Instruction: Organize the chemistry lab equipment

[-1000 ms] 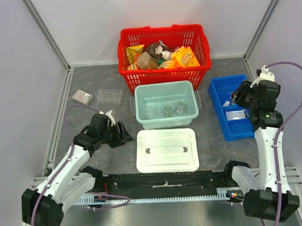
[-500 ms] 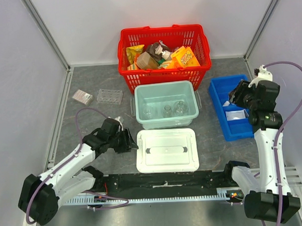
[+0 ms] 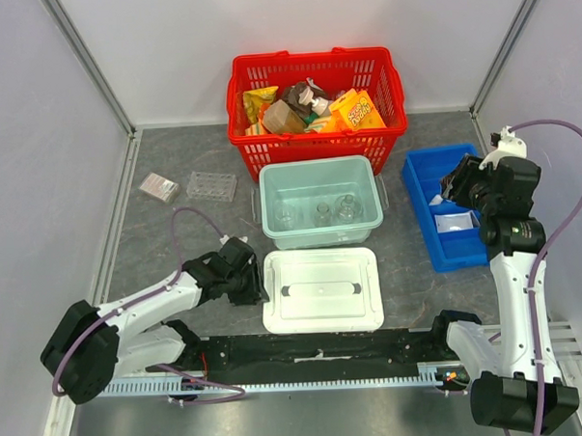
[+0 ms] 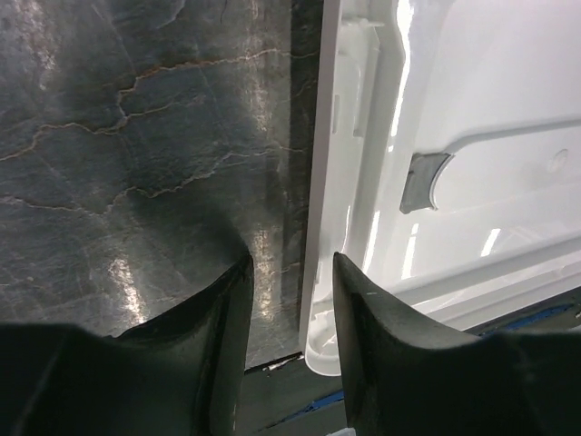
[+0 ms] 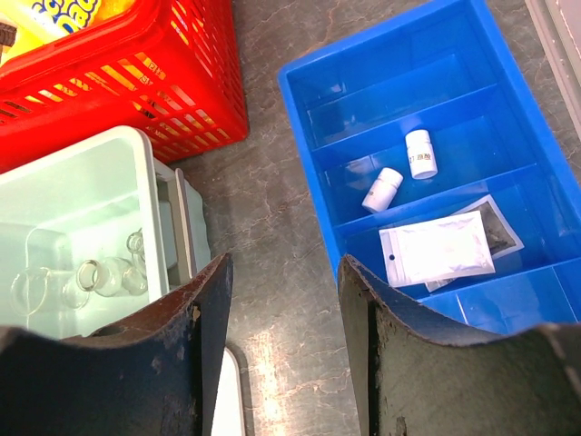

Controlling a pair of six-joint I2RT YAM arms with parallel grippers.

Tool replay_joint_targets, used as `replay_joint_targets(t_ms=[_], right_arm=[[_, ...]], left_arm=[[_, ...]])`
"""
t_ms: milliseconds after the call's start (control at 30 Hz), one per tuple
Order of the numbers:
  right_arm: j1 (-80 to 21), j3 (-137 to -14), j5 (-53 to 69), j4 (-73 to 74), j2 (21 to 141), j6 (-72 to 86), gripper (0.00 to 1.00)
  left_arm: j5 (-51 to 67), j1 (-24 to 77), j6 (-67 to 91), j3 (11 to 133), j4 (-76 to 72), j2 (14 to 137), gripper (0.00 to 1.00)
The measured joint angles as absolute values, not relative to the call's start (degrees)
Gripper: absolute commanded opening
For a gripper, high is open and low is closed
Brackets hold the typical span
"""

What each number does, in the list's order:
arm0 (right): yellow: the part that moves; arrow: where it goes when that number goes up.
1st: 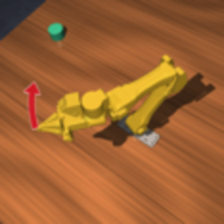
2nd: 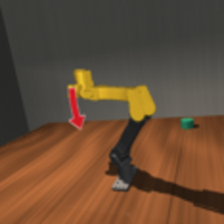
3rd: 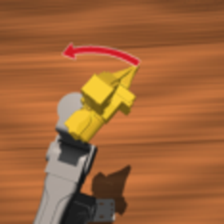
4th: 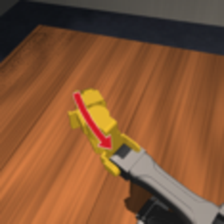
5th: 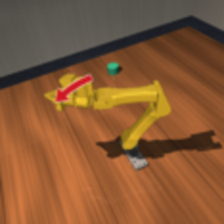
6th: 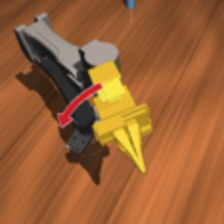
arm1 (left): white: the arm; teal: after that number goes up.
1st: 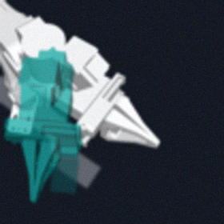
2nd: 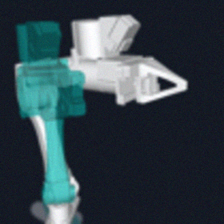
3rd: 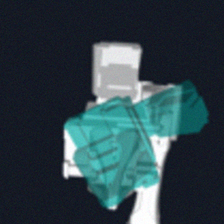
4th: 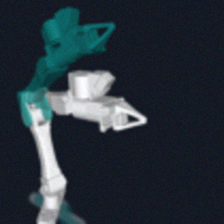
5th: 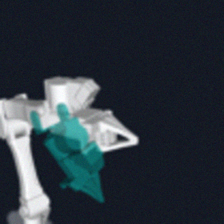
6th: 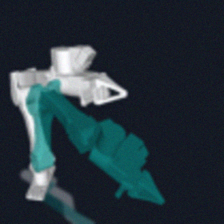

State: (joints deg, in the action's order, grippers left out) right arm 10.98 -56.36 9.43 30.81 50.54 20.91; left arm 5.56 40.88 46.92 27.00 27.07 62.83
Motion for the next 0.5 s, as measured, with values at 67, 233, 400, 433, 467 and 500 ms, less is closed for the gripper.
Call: replay_joint_targets(t_ms=[67, 233, 400, 433, 467, 500], right_arm=[[10.98, -56.34, 9.43, 30.79, 50.33, 20.91, 0.57], [10.98, -55.77, 9.72, 30.63, 49.84, 20.95, 0.57], [10.92, -55.7, 10.85, 30.65, 49.04, 21.26, 0.57], [10.7, -55.7, 11.07, 30.65, 48.64, 21.43, 0.57], [10.63, -55.7, 11.2, 30.68, 48.36, 21.5, 0.58], [10.59, -55.7, 11.33, 30.68, 48.03, 21.56, 0.58]], left_arm=[[4.69, 41.91, 47.35, 27.11, 26.81, 63.99, 0.47], [2.17, 45.95, 48.42, 28.56, 25.63, 66.43, 0.42], [0.91, 47.97, 49.3, 29.76, 25.1, 68.97, 0.27], [0.56, 48.23, 49.47, 29.93, 25.21, 69.17, 0.24], [0.36, 48.47, 49.63, 30.02, 25.26, 69.23, 0.21], [0.14, 48.66, 49.78, 30.04, 25.36, 69.21, 0.18]])
